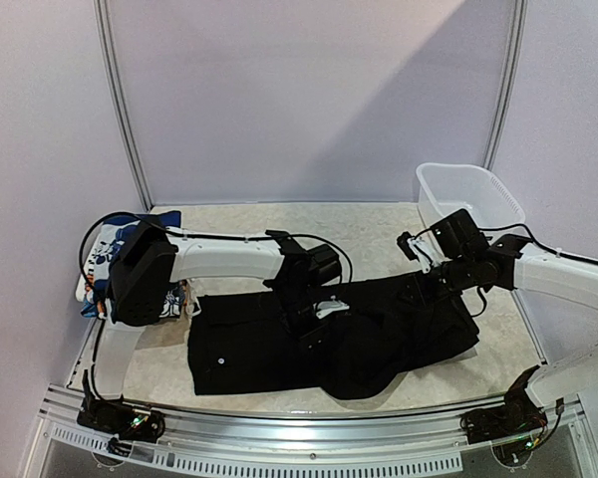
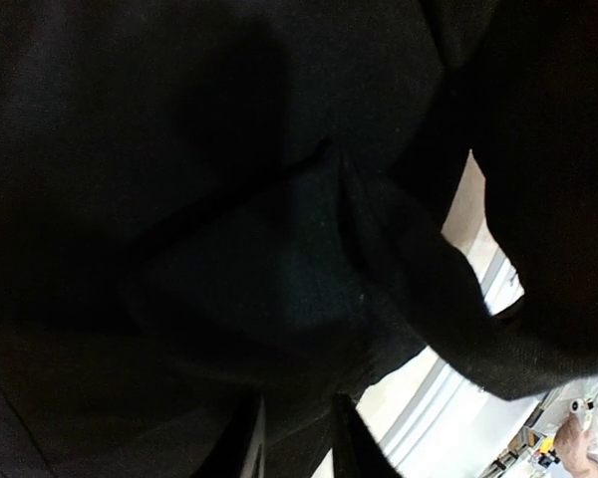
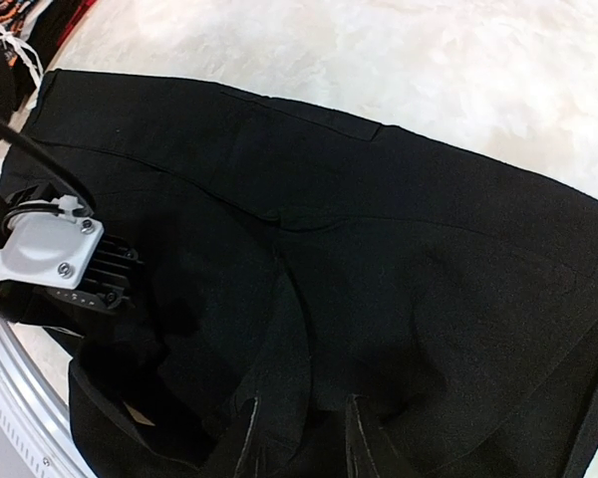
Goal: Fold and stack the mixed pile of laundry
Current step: Adjust the rectangle-folded shirt at the center of the board.
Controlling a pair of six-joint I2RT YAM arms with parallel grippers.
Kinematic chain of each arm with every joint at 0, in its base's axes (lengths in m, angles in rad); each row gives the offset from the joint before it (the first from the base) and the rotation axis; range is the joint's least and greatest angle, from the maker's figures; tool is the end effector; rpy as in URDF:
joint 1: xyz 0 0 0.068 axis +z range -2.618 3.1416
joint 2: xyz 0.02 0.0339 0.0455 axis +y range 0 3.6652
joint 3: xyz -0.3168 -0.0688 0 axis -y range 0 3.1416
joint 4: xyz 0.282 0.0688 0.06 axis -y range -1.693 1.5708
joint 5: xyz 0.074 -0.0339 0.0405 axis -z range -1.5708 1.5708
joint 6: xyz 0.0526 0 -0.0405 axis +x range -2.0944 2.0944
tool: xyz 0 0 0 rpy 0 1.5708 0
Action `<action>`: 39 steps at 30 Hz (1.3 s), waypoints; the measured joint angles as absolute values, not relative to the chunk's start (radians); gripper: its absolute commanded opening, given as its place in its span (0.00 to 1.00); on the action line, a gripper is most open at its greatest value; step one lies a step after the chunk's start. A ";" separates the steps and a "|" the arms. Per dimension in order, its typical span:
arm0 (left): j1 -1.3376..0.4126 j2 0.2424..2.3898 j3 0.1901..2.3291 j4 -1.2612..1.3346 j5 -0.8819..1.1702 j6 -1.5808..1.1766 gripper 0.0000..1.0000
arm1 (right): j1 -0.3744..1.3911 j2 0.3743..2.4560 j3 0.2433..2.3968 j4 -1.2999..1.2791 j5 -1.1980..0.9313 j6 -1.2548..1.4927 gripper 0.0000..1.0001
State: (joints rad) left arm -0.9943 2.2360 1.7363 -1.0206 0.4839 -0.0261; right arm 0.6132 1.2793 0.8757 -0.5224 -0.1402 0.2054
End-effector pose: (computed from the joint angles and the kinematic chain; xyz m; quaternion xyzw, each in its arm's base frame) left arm 0.2509 -0.4308 0.1599 -0.4571 -0.8562 0.2210 0.0956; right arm 0.2310 0.1715 0.2606 -0.2133 0.9221 0.1867 0.2635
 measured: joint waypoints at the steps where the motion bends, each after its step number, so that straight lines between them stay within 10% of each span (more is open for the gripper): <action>1: -0.995 2.236 1.736 -1.022 0.484 -0.027 0.06 | 0.613 1.284 0.878 -0.522 -0.141 0.206 0.27; 22: -0.971 1.877 1.530 -0.915 0.409 -0.181 0.00 | 0.598 1.291 0.898 -0.522 -0.006 0.271 0.25; 30: -0.925 1.814 1.461 -0.830 0.396 -0.239 0.38 | 0.593 1.289 0.898 -0.516 0.029 0.308 0.31; 39: -0.937 2.104 1.599 -0.826 0.376 -0.230 0.40 | 0.593 1.289 0.897 -0.516 0.030 0.333 0.41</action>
State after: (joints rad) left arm -0.9375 2.1040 1.5990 -0.8265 0.3756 -0.2298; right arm 0.5926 1.2888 0.8970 -0.5159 0.0296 0.3332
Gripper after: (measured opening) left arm 0.403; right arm 0.379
